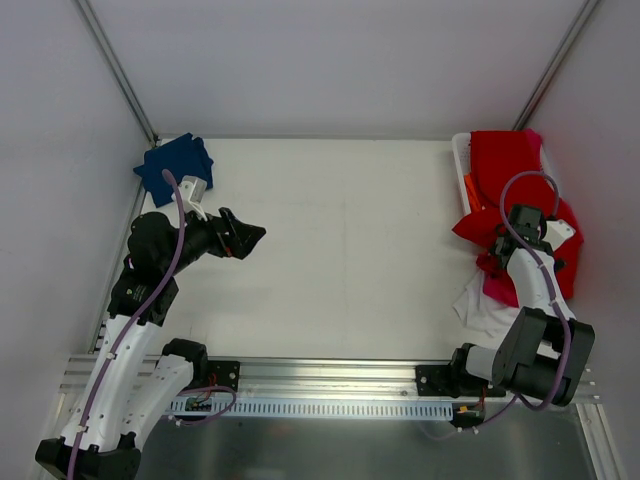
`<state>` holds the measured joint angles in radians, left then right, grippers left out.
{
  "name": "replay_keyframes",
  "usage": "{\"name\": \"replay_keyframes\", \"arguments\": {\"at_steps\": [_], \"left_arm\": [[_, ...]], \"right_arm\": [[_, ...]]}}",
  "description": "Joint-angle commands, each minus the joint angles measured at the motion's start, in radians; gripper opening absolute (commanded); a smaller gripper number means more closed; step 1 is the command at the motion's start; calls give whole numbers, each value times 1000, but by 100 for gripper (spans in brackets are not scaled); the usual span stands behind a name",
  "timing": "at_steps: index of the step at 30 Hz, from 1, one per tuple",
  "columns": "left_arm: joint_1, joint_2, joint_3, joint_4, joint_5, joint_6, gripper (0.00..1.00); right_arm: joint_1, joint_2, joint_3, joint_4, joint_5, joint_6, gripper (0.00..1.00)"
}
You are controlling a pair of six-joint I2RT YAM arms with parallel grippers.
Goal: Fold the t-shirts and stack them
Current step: Grab the tshirt from the pile
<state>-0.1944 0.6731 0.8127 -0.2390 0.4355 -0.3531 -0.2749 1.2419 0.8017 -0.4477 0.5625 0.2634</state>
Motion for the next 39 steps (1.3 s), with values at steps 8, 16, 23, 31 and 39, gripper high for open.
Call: {"name": "replay_keyframes", "arguments": {"at_steps": [8,16,23,31,39], "left_arm": [[7,6,16,20,-14,0,99],[9,10,16,20,-11,2,99],[7,5,17,18,-12,5,99],[7,-12,16,18,-18,5,99],[9,-12,17,20,-21,6,99]], "right_arm": [[-32,16,10,26,-29,25,14],[-29,-15,11,-6,-12,50,0],[67,-191,36,-91,37,43,0],[184,-473,164,-232,1,40,0],[406,-455,260,-209,-292,66,0]]}}
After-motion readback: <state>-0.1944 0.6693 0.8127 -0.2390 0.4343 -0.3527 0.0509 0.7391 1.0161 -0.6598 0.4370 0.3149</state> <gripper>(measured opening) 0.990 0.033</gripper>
